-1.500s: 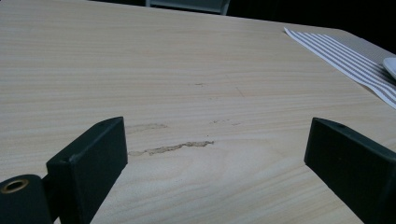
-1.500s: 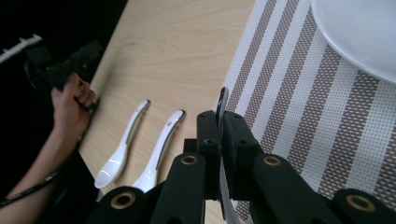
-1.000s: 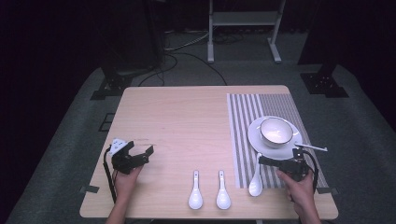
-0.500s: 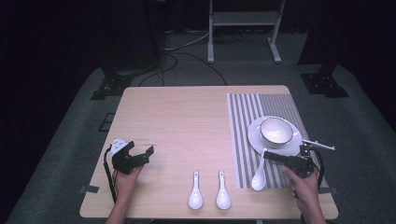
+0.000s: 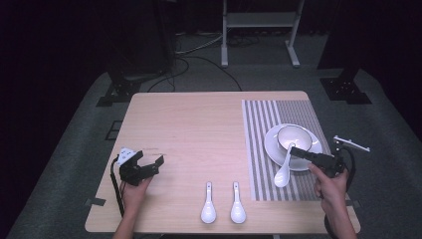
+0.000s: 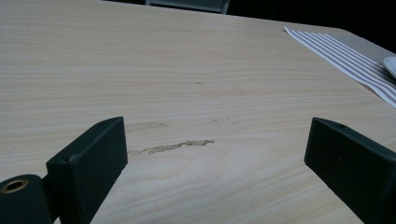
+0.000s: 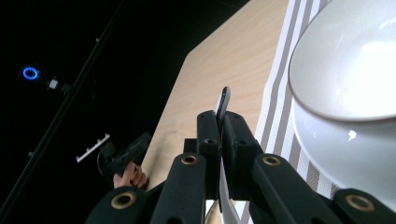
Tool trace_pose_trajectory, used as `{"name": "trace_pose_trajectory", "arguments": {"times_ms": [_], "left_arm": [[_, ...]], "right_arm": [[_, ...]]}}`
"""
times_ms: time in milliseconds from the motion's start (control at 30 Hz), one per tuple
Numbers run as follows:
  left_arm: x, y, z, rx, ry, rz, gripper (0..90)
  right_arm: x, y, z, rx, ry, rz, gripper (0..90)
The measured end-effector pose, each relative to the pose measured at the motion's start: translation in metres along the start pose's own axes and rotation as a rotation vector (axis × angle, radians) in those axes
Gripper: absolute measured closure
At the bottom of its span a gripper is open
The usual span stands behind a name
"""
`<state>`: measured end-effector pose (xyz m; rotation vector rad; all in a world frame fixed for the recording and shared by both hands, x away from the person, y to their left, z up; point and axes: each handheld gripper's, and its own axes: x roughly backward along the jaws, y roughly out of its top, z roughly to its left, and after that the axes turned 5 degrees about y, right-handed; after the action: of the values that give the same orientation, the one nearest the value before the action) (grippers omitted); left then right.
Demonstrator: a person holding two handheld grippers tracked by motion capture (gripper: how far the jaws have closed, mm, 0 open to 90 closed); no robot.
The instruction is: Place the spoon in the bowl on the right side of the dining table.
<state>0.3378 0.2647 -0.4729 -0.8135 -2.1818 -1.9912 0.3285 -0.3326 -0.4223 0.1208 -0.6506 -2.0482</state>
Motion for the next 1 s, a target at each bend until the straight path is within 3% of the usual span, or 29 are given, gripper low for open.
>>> {"name": "trace_pose_trajectory", "arguments": {"times_ms": [1000], "left_arm": [[0.001,0.001,0.003,0.010,0.001,-0.005,4.7]], "right_arm": [[0.004,0.072,0.015,0.016,-0.083,-0.164,86.3]]}}
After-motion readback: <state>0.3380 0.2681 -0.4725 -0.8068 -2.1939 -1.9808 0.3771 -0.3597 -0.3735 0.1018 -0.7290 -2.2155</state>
